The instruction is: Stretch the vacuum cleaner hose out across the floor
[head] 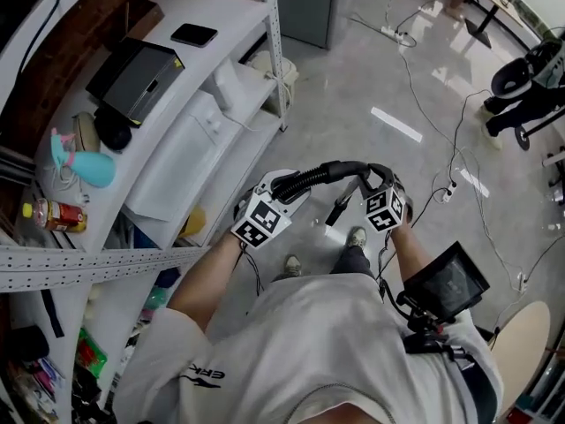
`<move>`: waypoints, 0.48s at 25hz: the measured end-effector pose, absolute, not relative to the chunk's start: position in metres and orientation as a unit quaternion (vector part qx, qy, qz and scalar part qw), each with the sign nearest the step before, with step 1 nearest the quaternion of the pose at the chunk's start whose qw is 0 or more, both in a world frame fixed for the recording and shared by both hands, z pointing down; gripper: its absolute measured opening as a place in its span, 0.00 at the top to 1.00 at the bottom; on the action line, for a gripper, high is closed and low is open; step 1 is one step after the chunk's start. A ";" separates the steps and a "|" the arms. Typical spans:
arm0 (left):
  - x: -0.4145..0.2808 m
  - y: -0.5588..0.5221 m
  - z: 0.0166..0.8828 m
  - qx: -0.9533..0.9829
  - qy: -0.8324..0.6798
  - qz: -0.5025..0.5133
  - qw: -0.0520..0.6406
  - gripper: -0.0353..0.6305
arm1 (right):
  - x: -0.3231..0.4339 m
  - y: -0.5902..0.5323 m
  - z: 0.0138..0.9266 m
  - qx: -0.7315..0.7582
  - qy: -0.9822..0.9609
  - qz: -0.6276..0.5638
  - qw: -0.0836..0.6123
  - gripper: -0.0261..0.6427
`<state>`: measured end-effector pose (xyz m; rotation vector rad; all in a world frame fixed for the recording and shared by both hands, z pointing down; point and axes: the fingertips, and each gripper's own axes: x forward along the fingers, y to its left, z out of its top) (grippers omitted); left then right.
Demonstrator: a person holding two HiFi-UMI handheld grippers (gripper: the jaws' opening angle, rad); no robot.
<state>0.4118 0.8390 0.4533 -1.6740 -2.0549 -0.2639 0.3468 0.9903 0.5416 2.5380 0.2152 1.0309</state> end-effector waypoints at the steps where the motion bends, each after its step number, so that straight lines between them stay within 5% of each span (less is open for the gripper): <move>1: 0.413 0.847 0.455 -0.615 -0.745 -0.101 0.237 0.68 | 0.351 0.999 0.545 0.907 0.067 0.367 0.196 0.74; 12: 0.411 0.947 0.467 -0.666 -0.690 -0.149 0.241 0.68 | 0.382 1.106 0.561 0.907 -0.025 0.360 0.215 0.74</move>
